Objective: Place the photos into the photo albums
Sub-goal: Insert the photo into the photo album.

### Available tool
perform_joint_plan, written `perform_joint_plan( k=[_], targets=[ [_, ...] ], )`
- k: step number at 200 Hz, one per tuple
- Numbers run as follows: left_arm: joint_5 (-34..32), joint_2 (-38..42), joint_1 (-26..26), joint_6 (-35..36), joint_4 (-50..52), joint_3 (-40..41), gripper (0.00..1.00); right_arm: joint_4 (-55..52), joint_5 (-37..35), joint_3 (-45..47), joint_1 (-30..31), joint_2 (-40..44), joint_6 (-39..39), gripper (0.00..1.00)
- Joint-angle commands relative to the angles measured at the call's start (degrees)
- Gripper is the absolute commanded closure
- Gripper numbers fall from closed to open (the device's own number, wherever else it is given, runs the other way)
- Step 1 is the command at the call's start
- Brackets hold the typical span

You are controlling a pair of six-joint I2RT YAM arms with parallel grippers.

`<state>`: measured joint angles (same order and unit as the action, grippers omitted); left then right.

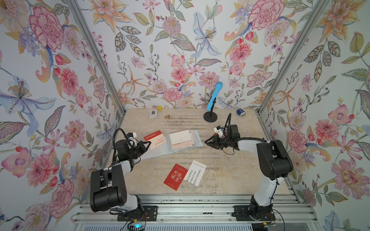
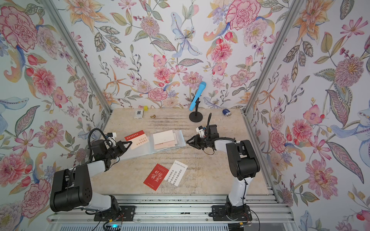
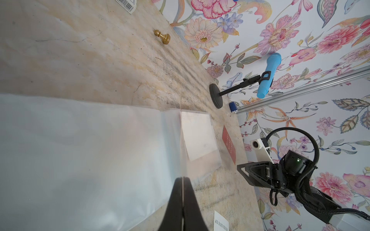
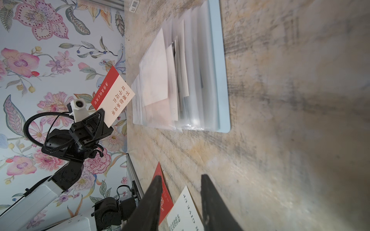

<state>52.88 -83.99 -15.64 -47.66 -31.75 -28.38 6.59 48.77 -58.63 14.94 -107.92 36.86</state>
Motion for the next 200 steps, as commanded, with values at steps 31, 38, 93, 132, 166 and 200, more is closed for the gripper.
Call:
perform_joint_plan(
  k=[31, 38, 93, 132, 166, 200],
  targets=[
    [3.9, -3.8, -1.2, 0.1, -3.8, 0.6, 1.00, -1.1, -0.4, -1.7, 0.6, -1.8, 0.0, 0.65],
    [4.1, -4.0, -1.2, -0.5, -4.6, 0.8, 1.00, -1.2, -0.4, -1.9, 0.7, -2.1, 0.0, 0.65],
    [4.6, -4.1, -1.3, -0.6, -5.2, 1.6, 1.00, -1.3, -0.7, -2.7, 1.5, -3.2, 0.1, 0.65],
    [4.4, -5.1, -1.3, -2.1, -7.3, 2.1, 1.00, -2.0, -0.7, -2.7, 1.5, -2.8, -0.4, 0.65],
    [5.1, -7.8, -1.3, -3.7, -9.7, 2.3, 1.00, -2.0, -0.9, -2.5, 1.6, -3.1, -0.4, 0.65],
    [5.0, -8.3, -1.3, -3.5, -9.8, 2.6, 1.00, -2.2, -0.9, -2.5, 1.5, -3.0, -0.5, 0.65]
  ],
)
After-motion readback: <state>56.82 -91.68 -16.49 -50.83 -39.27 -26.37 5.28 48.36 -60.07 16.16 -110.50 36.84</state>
